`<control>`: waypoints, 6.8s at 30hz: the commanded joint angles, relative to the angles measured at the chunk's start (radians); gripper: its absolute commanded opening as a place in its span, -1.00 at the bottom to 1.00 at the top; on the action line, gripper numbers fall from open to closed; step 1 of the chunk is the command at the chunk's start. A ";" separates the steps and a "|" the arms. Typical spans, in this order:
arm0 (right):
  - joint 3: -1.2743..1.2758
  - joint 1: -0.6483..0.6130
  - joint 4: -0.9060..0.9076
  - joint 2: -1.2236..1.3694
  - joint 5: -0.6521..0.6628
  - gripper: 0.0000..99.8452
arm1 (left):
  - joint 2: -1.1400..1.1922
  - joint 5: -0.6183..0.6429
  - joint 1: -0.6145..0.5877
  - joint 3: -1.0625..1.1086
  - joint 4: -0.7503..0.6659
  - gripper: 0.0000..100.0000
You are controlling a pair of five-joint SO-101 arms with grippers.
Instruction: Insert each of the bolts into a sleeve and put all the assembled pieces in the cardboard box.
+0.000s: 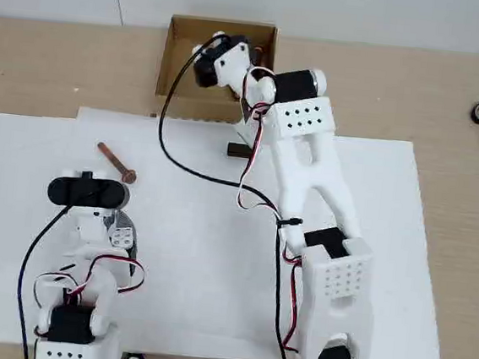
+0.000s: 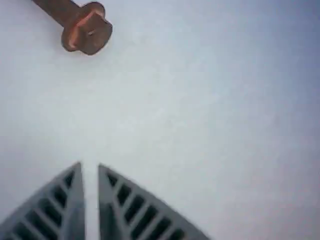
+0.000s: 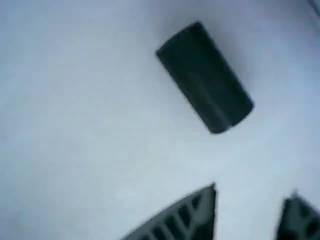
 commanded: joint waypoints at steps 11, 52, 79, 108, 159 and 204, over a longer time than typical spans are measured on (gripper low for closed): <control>-0.018 -0.047 0.073 -0.053 0.273 -0.68 | -0.006 0.005 -0.008 -0.007 -0.014 -0.99; -0.021 -0.050 -0.176 0.338 0.382 -0.69 | -0.006 0.006 -0.002 -0.005 -0.014 -0.99; -0.319 -0.007 0.119 0.045 0.015 -0.99 | -0.006 0.006 0.000 -0.008 -0.015 -0.99; 1.168 0.486 0.107 -1.224 -0.235 -0.99 | 0.370 0.054 -0.009 -0.639 0.204 -0.99; 1.372 1.199 0.108 -1.305 0.043 -0.99 | 2.308 0.655 -0.123 -2.034 0.565 -0.57; 1.370 1.121 0.107 -1.305 0.084 -0.99 | 2.366 1.685 -0.118 -2.347 0.718 -0.99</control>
